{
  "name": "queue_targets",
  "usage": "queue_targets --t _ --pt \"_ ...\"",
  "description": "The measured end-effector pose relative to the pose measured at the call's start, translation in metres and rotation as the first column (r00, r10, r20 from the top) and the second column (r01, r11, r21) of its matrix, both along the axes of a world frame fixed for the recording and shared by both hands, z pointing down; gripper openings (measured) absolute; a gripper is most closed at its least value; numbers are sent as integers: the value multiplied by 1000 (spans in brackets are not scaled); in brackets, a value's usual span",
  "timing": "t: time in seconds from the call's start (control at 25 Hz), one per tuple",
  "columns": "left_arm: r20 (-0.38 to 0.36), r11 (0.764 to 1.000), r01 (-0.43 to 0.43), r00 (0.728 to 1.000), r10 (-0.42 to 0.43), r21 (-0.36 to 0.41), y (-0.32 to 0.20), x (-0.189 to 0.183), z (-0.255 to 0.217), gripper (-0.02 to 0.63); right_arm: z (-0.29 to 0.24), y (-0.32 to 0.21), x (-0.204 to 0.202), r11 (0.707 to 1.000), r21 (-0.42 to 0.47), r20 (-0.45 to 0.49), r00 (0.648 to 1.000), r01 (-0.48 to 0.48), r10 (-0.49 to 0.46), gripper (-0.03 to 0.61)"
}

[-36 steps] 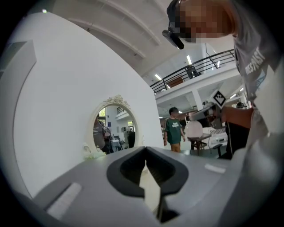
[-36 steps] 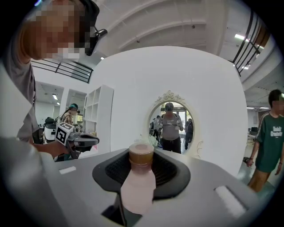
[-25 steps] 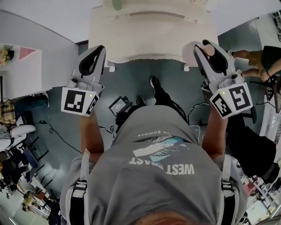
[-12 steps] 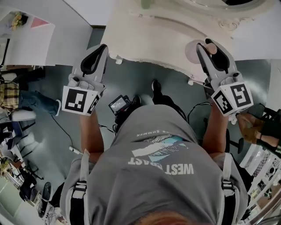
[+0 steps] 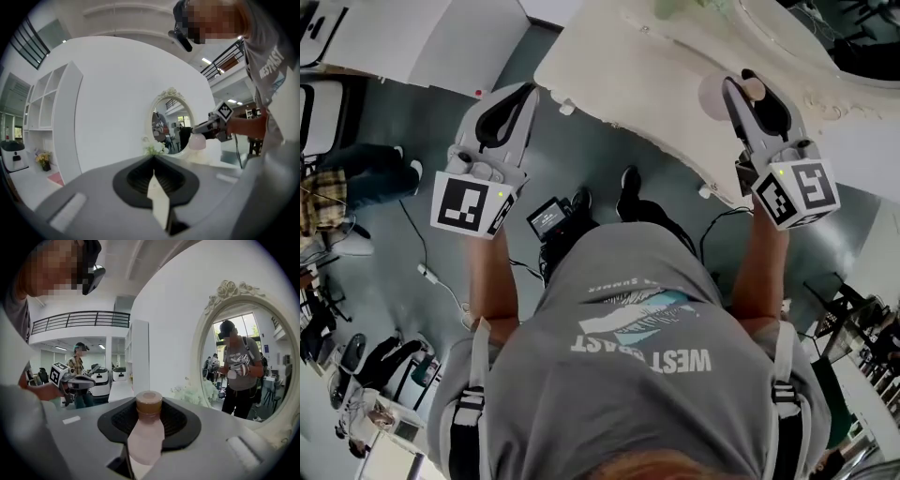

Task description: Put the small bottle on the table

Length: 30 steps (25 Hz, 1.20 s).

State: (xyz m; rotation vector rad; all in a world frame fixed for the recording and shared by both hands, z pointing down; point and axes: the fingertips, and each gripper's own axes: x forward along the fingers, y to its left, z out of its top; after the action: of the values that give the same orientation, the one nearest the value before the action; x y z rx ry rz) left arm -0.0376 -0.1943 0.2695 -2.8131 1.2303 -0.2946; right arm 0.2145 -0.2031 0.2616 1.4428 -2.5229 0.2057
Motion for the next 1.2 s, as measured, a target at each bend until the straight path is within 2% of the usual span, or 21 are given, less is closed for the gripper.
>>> queue_targets --t 0.36,0.64,0.88,1.08,1.2 --pt "20 991 130 991 -130 -30 -6 -17 39 3 61 -56 -23 990 -50 9 991 132 -132 135" --pt "73 974 201 978 -194 -107 -2 -36 76 3 105 -90 -48 974 -96 3 979 204 -205 135" --pt "75 967 221 974 -212 -128 -1 -42 103 3 149 -110 -67 964 -122 -12 971 236 -239 135" --pt "68 963 233 972 -225 -138 10 -73 96 3 158 -114 -108 956 -141 -23 964 258 -264 135" --pt "63 958 240 970 -233 -157 2 -77 114 3 187 -126 -118 947 -172 -25 960 270 -279 135"
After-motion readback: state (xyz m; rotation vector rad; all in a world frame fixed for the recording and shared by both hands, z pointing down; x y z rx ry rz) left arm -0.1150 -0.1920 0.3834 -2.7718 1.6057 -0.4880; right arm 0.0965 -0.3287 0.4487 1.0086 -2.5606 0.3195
